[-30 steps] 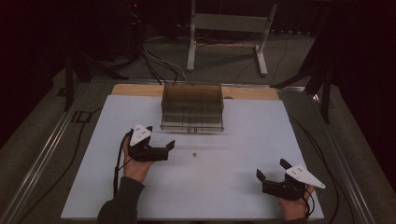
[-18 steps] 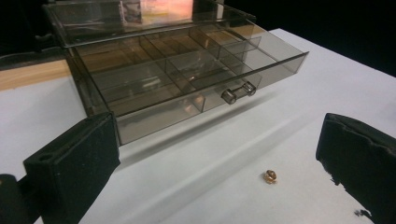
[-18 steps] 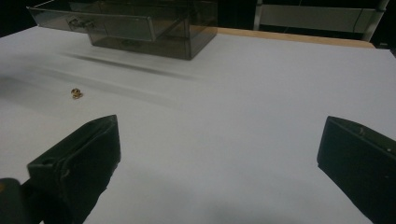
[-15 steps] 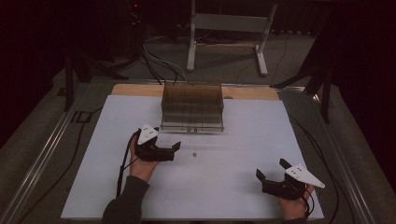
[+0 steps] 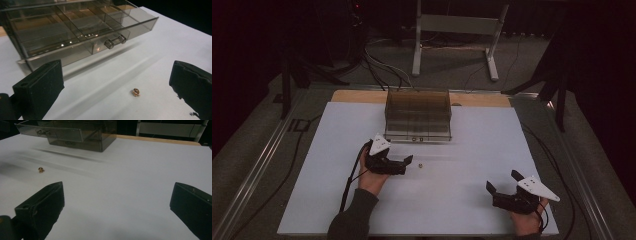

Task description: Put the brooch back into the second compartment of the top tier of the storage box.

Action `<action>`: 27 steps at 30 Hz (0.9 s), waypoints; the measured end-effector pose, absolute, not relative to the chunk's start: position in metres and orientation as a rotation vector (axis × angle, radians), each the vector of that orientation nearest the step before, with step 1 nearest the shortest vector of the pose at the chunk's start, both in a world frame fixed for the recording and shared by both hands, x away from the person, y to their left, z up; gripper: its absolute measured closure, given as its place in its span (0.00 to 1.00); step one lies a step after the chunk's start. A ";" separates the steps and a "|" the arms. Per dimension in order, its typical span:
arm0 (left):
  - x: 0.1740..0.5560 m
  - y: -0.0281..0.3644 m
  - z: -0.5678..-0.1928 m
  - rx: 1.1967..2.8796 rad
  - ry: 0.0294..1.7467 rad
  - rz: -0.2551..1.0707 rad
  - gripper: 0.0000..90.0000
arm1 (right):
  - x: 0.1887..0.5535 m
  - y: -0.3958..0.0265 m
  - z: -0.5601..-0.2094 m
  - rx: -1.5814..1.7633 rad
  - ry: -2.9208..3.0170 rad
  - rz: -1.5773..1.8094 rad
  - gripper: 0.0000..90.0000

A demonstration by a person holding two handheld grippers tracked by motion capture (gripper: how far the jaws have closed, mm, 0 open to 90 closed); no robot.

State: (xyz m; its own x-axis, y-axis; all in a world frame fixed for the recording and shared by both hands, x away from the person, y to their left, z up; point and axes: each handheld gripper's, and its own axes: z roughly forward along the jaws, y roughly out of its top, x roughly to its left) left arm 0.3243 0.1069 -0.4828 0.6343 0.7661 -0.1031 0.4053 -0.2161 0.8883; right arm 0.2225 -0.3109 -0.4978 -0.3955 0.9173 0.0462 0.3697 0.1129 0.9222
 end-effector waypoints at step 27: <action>0.339 0.072 -0.501 1.969 0.943 0.402 0.00 | 0.223 -0.311 -0.498 1.249 1.839 1.266 0.00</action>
